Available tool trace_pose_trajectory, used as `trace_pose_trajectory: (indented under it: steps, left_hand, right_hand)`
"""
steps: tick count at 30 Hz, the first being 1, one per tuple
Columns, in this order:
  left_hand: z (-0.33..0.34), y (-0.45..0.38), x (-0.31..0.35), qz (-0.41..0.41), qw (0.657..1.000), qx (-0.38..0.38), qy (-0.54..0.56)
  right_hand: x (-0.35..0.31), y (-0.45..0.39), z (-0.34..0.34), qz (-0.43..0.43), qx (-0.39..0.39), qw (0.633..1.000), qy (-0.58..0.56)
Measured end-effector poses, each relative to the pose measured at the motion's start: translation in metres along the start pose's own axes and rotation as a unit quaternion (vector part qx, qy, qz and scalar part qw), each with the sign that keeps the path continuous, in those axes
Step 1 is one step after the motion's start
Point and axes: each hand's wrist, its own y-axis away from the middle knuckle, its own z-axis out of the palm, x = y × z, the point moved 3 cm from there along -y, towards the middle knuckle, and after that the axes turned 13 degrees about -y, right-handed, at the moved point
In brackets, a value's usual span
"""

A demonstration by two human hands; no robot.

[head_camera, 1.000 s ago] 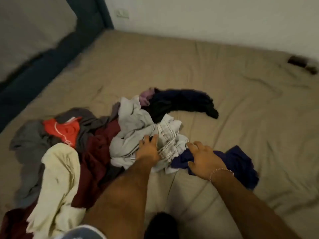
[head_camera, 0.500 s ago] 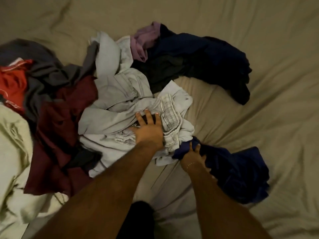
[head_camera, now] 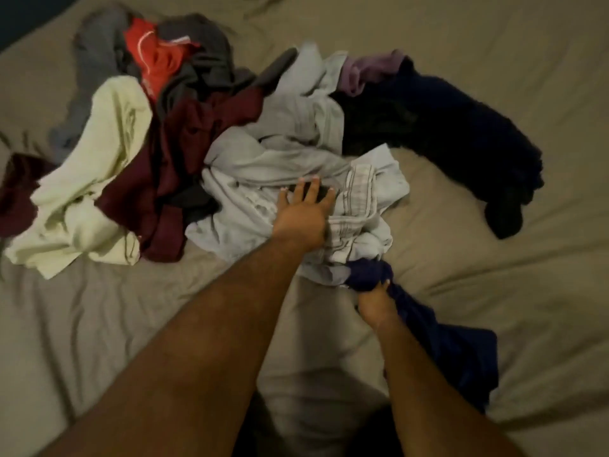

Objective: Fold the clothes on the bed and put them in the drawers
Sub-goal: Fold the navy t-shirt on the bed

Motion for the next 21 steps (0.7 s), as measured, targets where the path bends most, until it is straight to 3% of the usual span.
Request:
trace_pose_trajectory:
  steps: [2, 5, 7, 9, 11, 13, 16, 21]
  left_hand:
    - [0.004, 0.03, 0.006, -0.006, 0.994, 0.099, 0.055]
    - [0.018, 0.091, 0.014, 0.047, 0.943, 0.247, 0.216]
    - [0.035, 0.126, 0.019, 0.116, 0.903, 0.247, 0.332]
    - [0.05, 0.154, 0.015, 0.159, 0.87, 0.204, 0.421]
    - [0.056, 0.171, -0.004, 0.154, 0.844, 0.203, 0.472]
    - [0.054, 0.186, -0.028, 0.126, 0.827, 0.254, 0.486]
    - [0.052, 0.22, -0.074, 0.091, 0.792, 0.335, 0.501]
    - [0.017, 0.281, -0.129, 0.073, 0.727, 0.424, 0.535]
  right_hand:
    - [0.0, 0.01, -0.015, 0.003, -0.014, 0.999, 0.029]
    - [-0.008, 0.04, -0.032, -0.043, 0.002, 0.999, 0.015]
    - [-0.015, 0.06, -0.035, -0.084, 0.036, 0.99, -0.111]
    - [-0.032, 0.089, -0.026, -0.169, 0.079, 0.954, -0.234]
    - [-0.055, 0.115, -0.005, -0.234, 0.1, 0.915, -0.312]
    - [-0.075, 0.133, 0.018, -0.262, 0.123, 0.889, -0.356]
    - [-0.105, 0.16, 0.049, -0.295, 0.184, 0.868, -0.354]
    - [-0.177, 0.218, 0.041, -0.401, 0.259, 0.843, -0.247]
